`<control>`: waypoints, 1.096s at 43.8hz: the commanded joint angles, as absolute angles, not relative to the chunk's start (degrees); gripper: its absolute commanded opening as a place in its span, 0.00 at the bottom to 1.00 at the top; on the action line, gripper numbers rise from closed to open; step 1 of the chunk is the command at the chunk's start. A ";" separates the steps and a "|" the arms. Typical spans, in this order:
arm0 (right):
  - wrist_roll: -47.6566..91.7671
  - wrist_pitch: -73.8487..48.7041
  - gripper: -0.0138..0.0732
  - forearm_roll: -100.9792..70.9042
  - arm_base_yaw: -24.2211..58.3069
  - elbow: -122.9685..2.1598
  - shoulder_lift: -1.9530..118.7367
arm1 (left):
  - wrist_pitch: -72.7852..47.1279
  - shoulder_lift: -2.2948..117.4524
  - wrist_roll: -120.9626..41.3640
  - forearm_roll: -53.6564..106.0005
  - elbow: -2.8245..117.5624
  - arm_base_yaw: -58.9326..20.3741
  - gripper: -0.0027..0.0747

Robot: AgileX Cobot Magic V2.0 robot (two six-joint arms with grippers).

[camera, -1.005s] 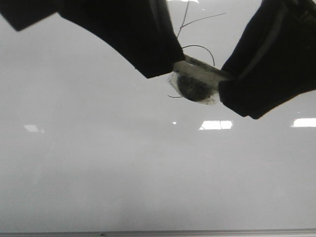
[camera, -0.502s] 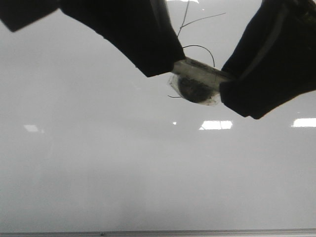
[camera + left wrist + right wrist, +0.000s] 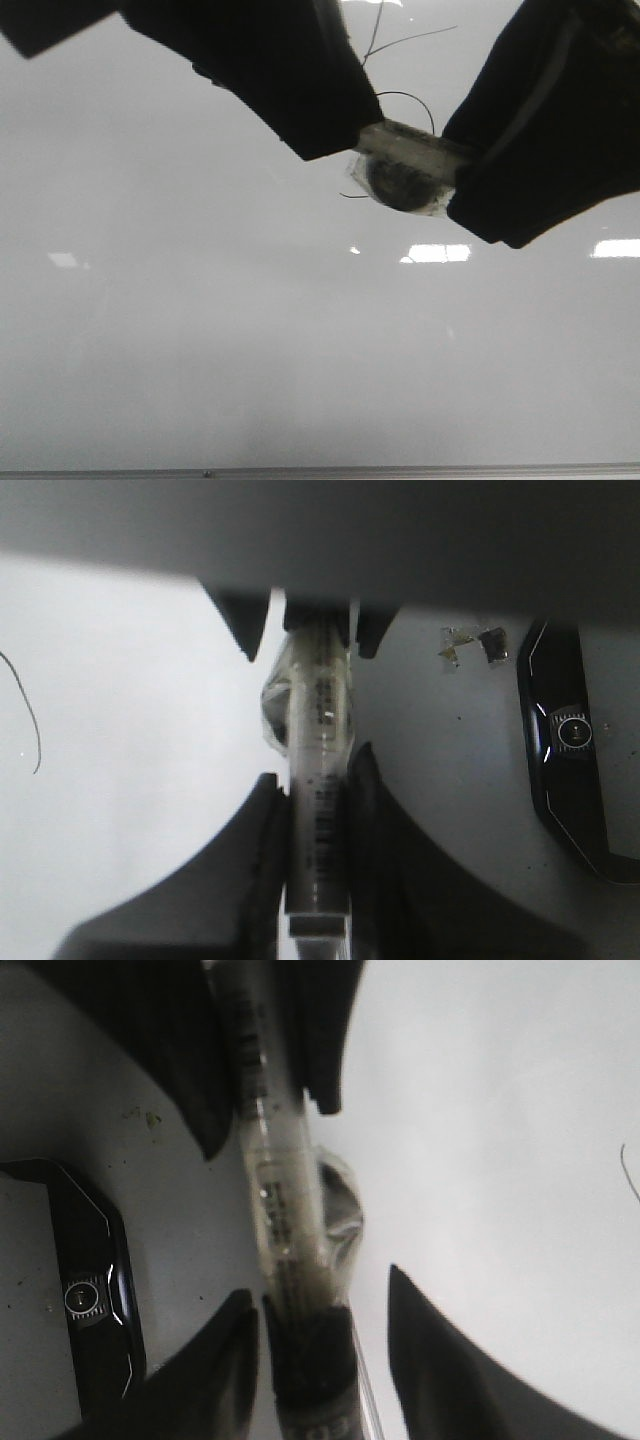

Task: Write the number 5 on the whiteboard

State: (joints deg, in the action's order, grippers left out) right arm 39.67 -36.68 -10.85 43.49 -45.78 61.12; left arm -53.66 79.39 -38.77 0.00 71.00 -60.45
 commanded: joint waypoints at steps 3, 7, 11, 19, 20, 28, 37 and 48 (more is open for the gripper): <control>37.90 -33.54 0.60 -11.49 40.48 -47.07 58.53 | -50.71 77.59 -37.40 0.44 72.31 -60.77 0.06; 37.90 -34.11 0.60 -11.49 37.64 -46.97 56.47 | -50.71 77.49 -36.22 0.00 72.31 -59.81 0.06; 37.79 -36.49 0.60 -11.49 34.08 -46.97 53.28 | -50.71 77.38 -35.48 0.62 72.31 -57.26 0.06; 32.26 -38.80 0.60 -11.49 24.03 -44.71 44.56 | -50.47 74.57 -35.21 6.21 72.06 -49.41 0.06; 30.80 -38.42 0.60 -11.49 22.80 -44.22 43.81 | -50.12 73.88 -35.21 7.00 71.74 -48.45 0.06; 14.19 -30.74 0.56 -11.44 11.53 -37.54 32.25 | -43.69 67.05 -34.87 13.48 66.05 -38.77 0.06; 9.16 -26.04 0.37 -11.44 5.14 -29.89 20.67 | -34.68 56.90 -34.64 20.52 54.83 -28.45 0.06; 9.04 -26.17 0.07 -13.14 4.93 -25.26 12.58 | -25.74 42.70 -34.64 27.99 41.33 -17.79 0.06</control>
State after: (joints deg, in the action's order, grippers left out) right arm 9.38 -31.13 -11.72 5.22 -24.51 13.62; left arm -32.28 47.08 -35.13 23.83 42.97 -20.14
